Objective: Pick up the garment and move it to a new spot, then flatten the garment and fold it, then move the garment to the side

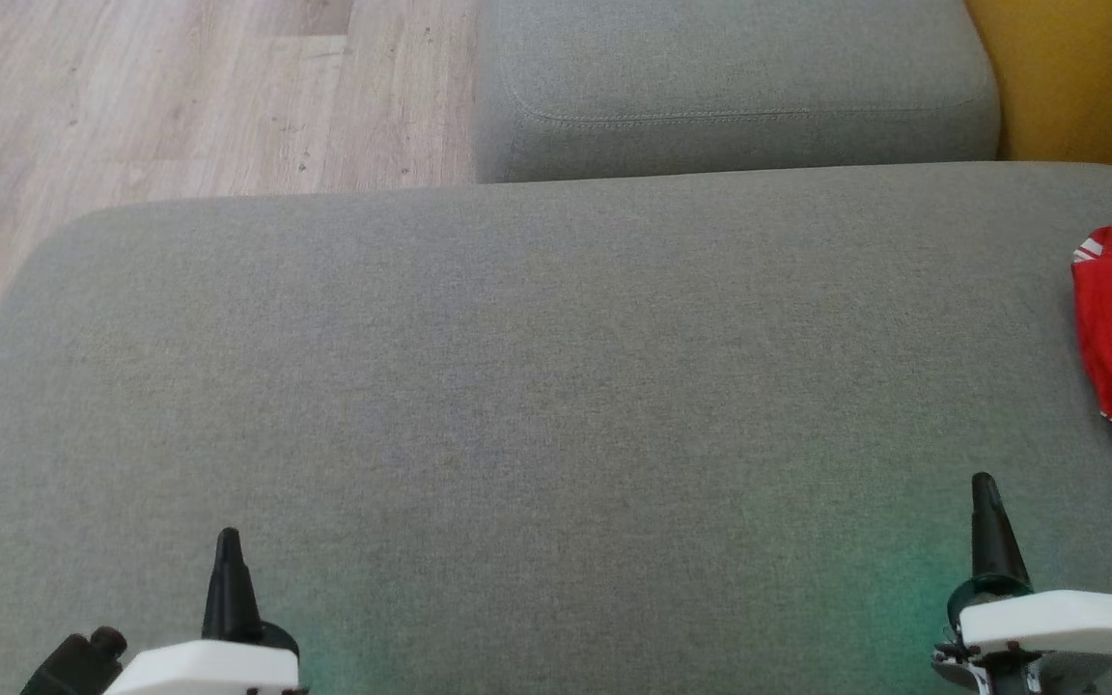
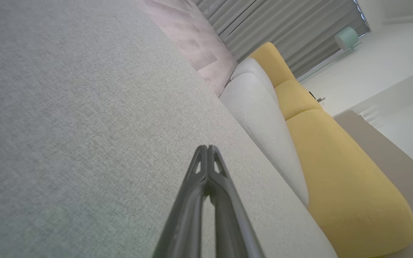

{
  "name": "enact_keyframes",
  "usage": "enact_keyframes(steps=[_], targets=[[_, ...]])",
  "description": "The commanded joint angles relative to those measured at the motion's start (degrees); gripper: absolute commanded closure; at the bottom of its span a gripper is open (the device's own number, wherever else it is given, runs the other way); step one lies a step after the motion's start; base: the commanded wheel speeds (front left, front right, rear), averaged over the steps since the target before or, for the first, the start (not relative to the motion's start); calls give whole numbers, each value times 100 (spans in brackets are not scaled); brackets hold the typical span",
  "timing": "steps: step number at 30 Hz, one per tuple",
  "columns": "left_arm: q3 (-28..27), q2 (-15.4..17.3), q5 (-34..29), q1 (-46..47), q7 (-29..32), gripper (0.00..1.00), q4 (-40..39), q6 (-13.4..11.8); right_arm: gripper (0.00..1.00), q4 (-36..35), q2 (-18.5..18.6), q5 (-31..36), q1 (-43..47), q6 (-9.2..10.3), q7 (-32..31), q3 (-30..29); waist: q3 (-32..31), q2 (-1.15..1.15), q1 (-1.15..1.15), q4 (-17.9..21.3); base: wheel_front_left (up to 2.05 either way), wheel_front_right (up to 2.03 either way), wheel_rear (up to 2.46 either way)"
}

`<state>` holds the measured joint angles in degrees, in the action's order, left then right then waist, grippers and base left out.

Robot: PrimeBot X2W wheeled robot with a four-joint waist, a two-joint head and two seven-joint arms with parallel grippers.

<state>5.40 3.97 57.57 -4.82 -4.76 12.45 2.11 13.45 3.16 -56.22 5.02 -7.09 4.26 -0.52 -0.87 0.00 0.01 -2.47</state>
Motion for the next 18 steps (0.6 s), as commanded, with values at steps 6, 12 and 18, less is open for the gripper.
enact_keyframes(steps=[6, 12, 18], targets=[[-246, 84, 504, 377, 113, 100, -119, 100, 100, -138, 118, -525, -387, -25, -117, -8, 13, 0, 0, 29, 0, 0, 0], [-330, 85, 907, 466, 213, 100, -85, 155, 100, -115, 120, -937, -477, -27, -215, -53, 24, 0, 0, 56, 0, 0, 0], [-416, 85, 1309, 555, 313, 100, -52, 210, 100, -92, 122, -1349, -567, -29, -314, -101, 36, 0, 0, 84, 0, 0, 0]])
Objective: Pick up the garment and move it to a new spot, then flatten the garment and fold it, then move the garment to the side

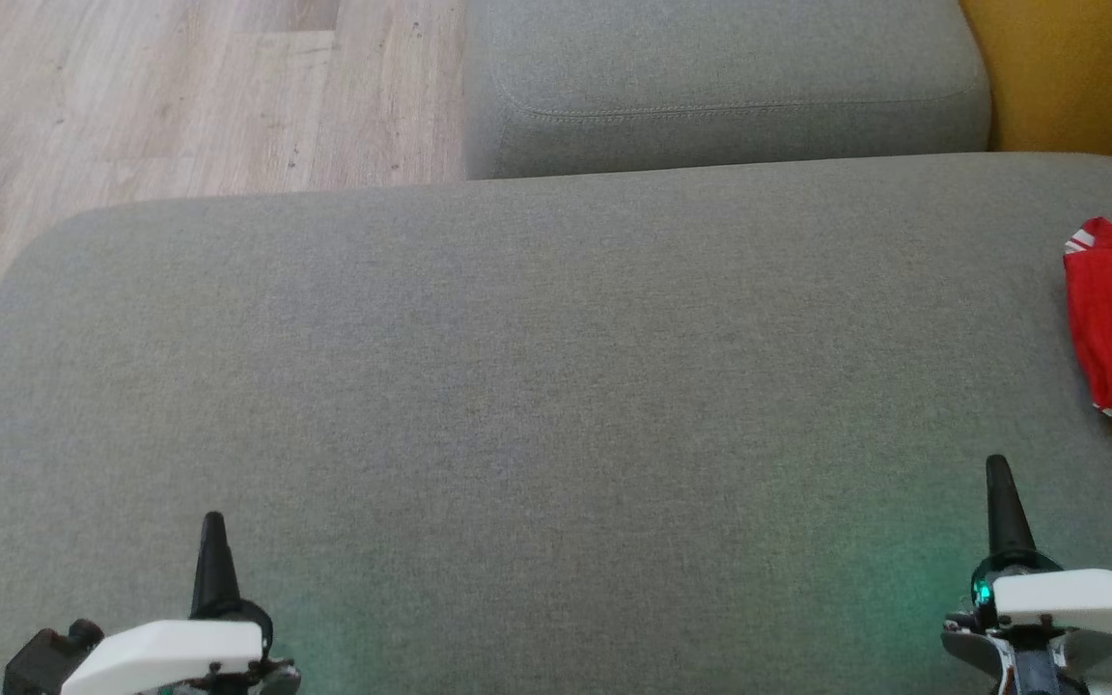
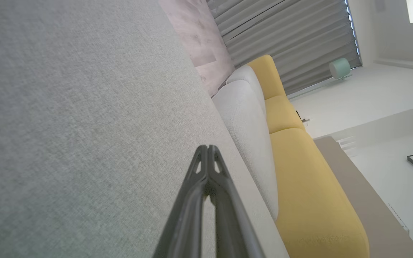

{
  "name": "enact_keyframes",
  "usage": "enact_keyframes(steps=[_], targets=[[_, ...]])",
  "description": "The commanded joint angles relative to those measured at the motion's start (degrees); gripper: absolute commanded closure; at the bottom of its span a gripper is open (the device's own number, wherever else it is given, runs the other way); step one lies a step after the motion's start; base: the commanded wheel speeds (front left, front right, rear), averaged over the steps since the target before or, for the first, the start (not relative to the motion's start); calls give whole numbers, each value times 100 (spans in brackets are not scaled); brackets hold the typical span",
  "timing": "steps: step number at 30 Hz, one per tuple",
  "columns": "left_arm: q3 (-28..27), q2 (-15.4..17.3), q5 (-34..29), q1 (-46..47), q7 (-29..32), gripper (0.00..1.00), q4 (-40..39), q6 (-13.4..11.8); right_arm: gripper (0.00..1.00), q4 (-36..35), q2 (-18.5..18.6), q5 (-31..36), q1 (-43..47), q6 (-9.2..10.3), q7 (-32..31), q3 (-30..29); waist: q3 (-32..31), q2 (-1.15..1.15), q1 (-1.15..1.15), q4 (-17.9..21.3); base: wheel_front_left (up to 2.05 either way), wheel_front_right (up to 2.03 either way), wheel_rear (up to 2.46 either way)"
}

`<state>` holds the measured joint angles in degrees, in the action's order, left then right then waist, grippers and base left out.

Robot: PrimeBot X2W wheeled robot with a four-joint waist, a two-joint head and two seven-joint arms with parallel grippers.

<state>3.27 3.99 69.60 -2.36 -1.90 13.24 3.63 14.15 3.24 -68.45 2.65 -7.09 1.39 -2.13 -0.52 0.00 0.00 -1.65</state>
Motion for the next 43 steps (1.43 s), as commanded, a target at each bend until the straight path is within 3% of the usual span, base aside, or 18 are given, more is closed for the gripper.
enact_keyframes(steps=[1, 36, 43], targets=[[-217, 82, 173, 323, 44, 100, -126, 68, 100, -158, 115, -195, -346, -29, -44, 52, 3, 0, 0, 6, 0, 0, 0], [-726, 66, 2430, 827, 632, 100, 65, 381, 100, -26, 110, -2508, -858, -40, -617, -234, 69, 0, 0, 163, 0, 0, 0], [-751, 53, 2446, 836, 655, 100, 69, 386, 100, -23, 99, -2527, -867, -40, -638, -253, 70, 0, 0, 165, 0, 0, 0]])
